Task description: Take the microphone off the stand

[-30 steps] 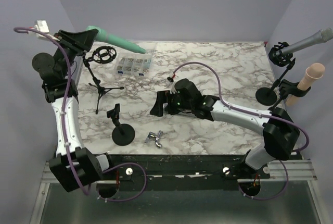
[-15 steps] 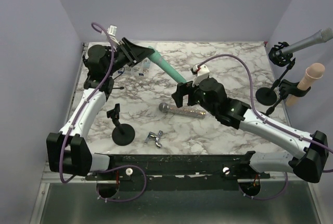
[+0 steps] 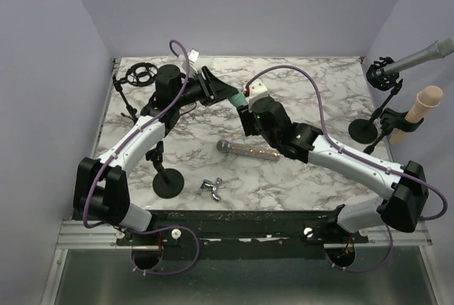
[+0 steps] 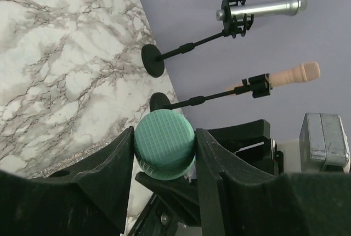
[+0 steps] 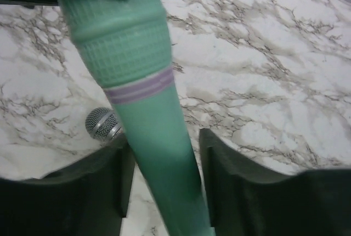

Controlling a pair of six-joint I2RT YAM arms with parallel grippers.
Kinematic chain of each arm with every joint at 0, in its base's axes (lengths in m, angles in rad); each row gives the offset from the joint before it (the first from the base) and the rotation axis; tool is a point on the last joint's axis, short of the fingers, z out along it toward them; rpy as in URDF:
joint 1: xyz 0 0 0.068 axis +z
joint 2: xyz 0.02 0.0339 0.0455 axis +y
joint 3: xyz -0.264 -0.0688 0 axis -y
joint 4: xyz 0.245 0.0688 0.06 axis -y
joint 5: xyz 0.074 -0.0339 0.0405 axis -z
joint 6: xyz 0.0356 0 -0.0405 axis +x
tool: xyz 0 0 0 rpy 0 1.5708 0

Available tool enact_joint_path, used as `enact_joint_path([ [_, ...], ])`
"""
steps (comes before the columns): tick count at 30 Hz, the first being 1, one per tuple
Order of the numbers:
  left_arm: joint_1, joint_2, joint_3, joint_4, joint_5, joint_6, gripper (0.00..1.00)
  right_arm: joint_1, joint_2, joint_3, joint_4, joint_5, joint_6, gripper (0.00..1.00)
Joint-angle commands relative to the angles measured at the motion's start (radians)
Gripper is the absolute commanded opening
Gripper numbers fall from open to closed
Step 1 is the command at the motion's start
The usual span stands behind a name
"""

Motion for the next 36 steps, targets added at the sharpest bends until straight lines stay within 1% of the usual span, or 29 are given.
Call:
enact_joint_path([
  [1, -0.035, 0.006, 0.049, -0.049, -0.024, 0.05, 0.0, 0.005, 0.043, 0.041, -0.021, 0.039, -0.063, 0.46],
  [3, -0.038, 0.011, 0.056, -0.062, -0.021, 0.052, 0.0, 0.005, 0.053, 0.03, -0.004, 0.029, -0.104, 0.31],
  [4, -0.037, 0.012, 0.06, -0.07, -0.021, 0.054, 0.0, 0.004, 0.057, 0.027, 0.0, 0.028, -0.139, 0.21],
  [5, -0.037, 0.012, 0.069, -0.082, -0.02, 0.063, 0.02, 0.004, 0.06, 0.02, 0.008, 0.031, -0.175, 0.04],
  [6, -0.035, 0.012, 0.08, -0.104, -0.019, 0.079, 0.14, 0.005, 0.064, 0.014, 0.016, 0.049, -0.208, 0.01],
  [8, -0.024, 0.013, 0.104, -0.126, 0.001, 0.116, 0.41, 0.005, 0.07, -0.005, 0.035, 0.077, -0.276, 0.01],
  [9, -0.015, 0.009, 0.109, -0.124, 0.015, 0.121, 0.5, 0.005, 0.07, -0.018, 0.054, 0.083, -0.314, 0.01],
  [10, -0.005, -0.001, 0.109, -0.111, 0.025, 0.124, 0.63, 0.004, 0.07, -0.033, 0.071, 0.079, -0.346, 0.01],
  [12, 0.013, -0.033, 0.103, -0.09, 0.031, 0.145, 0.81, 0.005, 0.073, -0.055, 0.093, 0.078, -0.406, 0.01],
  [13, 0.022, -0.05, 0.107, -0.101, 0.014, 0.174, 0.85, 0.004, 0.075, -0.061, 0.097, 0.078, -0.43, 0.01],
  [15, 0.029, -0.09, 0.12, -0.16, -0.044, 0.256, 0.88, 0.003, 0.085, -0.068, 0.101, 0.073, -0.476, 0.01],
  [18, 0.033, -0.133, 0.165, -0.26, -0.129, 0.382, 0.88, -0.007, 0.112, -0.095, 0.144, 0.036, -0.547, 0.01],
  [20, 0.033, -0.162, 0.173, -0.303, -0.184, 0.446, 0.88, -0.036, 0.139, -0.116, 0.18, -0.034, -0.582, 0.01],
  [21, 0.033, -0.178, 0.17, -0.31, -0.214, 0.474, 0.88, -0.062, 0.159, -0.116, 0.178, -0.093, -0.602, 0.01],
  [22, 0.033, -0.188, 0.169, -0.319, -0.239, 0.495, 0.88, -0.084, 0.178, -0.108, 0.155, -0.173, -0.627, 0.01],
  [23, 0.033, -0.196, 0.169, -0.328, -0.258, 0.512, 0.88, -0.095, 0.205, -0.098, 0.127, -0.222, -0.656, 0.01],
  [26, 0.033, -0.205, 0.177, -0.34, -0.265, 0.53, 0.85, -0.147, 0.271, -0.078, 0.125, -0.342, -0.699, 0.01],
  [28, 0.032, -0.211, 0.162, -0.316, -0.255, 0.517, 0.84, -0.178, 0.341, -0.035, 0.035, -0.443, -0.747, 0.01],
  [29, 0.033, -0.213, 0.154, -0.306, -0.254, 0.508, 0.84, -0.183, 0.367, -0.023, 0.008, -0.465, -0.785, 0.01],
  [32, 0.033, -0.206, 0.152, -0.3, -0.238, 0.492, 0.83, -0.196, 0.443, -0.005, 0.014, -0.439, -0.826, 0.01],
  [36, 0.032, -0.203, 0.159, -0.306, -0.234, 0.49, 0.82, -0.206, 0.503, 0.026, 0.024, -0.436, -0.844, 0.02],
])
